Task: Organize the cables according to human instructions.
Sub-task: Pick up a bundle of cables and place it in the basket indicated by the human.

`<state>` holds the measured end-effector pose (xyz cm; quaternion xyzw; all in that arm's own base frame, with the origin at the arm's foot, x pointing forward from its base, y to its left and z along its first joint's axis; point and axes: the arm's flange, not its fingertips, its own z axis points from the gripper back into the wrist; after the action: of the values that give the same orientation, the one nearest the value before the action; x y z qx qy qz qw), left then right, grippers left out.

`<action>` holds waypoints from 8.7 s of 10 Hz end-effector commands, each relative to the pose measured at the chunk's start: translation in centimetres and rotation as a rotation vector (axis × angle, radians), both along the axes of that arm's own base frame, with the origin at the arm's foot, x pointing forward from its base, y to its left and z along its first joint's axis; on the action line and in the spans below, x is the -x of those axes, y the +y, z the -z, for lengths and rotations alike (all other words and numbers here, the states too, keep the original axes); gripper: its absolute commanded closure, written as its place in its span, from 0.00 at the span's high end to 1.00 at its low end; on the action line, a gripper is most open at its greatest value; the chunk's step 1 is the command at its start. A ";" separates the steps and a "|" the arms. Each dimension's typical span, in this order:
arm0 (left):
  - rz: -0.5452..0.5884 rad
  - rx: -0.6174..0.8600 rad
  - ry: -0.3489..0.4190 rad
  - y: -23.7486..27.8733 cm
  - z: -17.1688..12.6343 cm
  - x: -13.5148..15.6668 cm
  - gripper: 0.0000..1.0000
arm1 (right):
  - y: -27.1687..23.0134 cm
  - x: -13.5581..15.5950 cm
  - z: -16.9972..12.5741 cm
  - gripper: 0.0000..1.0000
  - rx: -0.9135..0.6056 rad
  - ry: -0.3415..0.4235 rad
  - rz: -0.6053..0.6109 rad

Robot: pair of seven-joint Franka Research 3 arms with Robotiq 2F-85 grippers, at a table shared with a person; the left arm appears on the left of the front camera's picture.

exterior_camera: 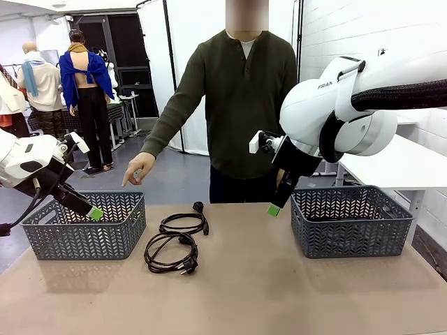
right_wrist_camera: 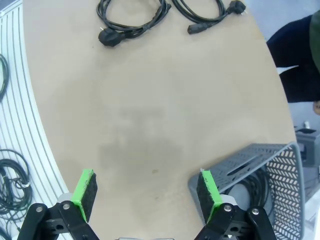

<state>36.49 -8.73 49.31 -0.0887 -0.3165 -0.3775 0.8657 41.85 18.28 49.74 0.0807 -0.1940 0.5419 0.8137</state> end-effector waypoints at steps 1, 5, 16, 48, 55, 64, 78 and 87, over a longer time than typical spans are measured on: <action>-0.011 0.005 0.003 0.0 0.0 -0.1 1.00 | -0.1 0.0 0.1 1.00 0.001 -0.003 0.005; -0.011 0.005 0.003 0.0 0.0 -0.1 1.00 | -0.1 0.0 0.1 1.00 0.001 -0.003 0.005; -0.052 -0.079 0.099 -5.3 -0.6 -2.4 1.00 | -0.1 0.0 0.1 1.00 0.001 -0.003 0.005; -0.749 -0.073 0.706 -24.6 12.4 -16.2 1.00 | -0.1 0.0 0.1 1.00 0.001 -0.003 0.005; -0.761 -0.060 0.715 -24.7 14.0 -16.0 1.00 | -0.1 0.0 0.1 1.00 0.001 -0.003 0.005; -0.875 -0.064 0.651 -25.5 15.4 -15.2 1.00 | -0.1 0.0 0.1 1.00 0.001 -0.003 0.005; -0.890 -0.077 0.624 -26.0 18.0 -18.7 0.86 | -0.1 0.0 0.1 1.00 0.001 -0.003 0.005; -0.899 -0.085 0.620 -26.2 17.0 -19.4 0.00 | -0.1 0.0 0.1 1.00 0.001 -0.003 0.005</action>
<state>55.28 -34.67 31.94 -0.0357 -0.0316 0.0596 0.9971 41.88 18.20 49.77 0.0808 -0.1944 0.5412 0.8141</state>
